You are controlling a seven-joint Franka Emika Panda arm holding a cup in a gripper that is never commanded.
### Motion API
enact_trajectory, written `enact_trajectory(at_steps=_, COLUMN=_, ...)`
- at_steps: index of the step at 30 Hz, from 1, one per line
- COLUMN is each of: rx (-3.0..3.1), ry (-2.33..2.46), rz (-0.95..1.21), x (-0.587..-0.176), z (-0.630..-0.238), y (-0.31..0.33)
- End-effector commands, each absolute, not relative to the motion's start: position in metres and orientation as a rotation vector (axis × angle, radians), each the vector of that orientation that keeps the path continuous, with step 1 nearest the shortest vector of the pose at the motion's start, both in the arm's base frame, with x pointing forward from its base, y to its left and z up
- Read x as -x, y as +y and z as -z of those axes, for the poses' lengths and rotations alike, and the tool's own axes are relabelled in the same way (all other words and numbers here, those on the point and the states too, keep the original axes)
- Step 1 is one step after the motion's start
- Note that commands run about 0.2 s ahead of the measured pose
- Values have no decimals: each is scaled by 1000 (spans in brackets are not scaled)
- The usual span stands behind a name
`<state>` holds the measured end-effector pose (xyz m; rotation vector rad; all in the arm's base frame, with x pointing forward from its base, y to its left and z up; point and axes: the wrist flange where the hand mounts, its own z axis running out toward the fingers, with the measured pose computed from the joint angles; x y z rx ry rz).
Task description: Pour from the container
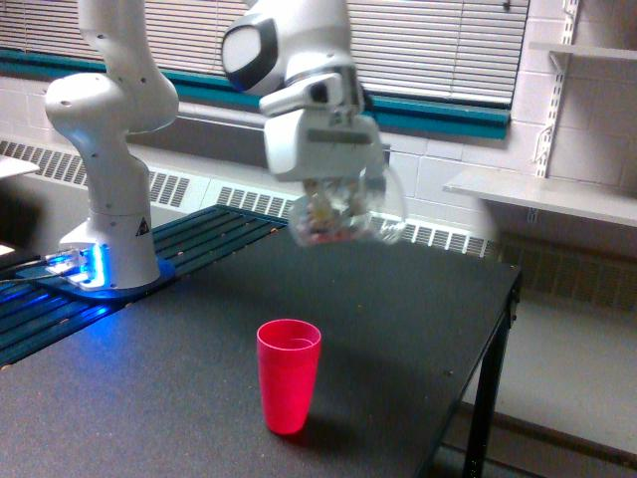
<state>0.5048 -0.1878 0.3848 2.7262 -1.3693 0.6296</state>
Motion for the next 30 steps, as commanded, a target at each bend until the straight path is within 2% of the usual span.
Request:
enact_trajectory(at_steps=1, rx=-2693, ry=-1377, rz=-638, x=-485, z=-380, y=-204)
enact_trajectory(at_steps=19, rx=-2631, ry=-1415, rz=-497, x=-420, z=-326, y=-227)
enact_trajectory(at_steps=30, rx=-2608, ry=-1351, rz=-425, x=-409, z=-308, y=-225)
